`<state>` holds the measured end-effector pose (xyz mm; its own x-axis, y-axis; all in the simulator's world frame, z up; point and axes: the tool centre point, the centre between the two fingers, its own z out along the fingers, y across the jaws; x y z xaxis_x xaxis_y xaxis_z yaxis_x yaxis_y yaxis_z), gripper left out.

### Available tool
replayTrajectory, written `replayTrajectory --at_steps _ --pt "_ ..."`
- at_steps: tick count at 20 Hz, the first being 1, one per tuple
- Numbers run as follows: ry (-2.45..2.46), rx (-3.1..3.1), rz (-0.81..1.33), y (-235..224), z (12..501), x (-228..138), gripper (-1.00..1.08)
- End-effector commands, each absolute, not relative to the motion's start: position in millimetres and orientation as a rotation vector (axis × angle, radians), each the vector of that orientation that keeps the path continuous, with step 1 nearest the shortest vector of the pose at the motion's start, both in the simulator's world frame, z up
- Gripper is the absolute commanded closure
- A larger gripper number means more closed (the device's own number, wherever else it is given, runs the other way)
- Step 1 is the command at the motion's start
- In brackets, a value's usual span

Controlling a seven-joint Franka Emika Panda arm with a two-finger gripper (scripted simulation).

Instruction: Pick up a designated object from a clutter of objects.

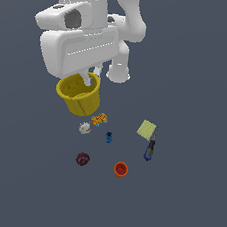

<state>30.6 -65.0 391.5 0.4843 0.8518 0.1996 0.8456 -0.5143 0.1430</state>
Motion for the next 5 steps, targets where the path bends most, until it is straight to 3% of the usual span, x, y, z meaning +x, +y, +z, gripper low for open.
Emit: replayTrajectory --at_steps 1,5 --pt "1.535 2.683 0.386 -66.3 399.4 31.1 1.08" --pt "1.534 2.683 0.386 -67.3 401.7 32.0 1.08"
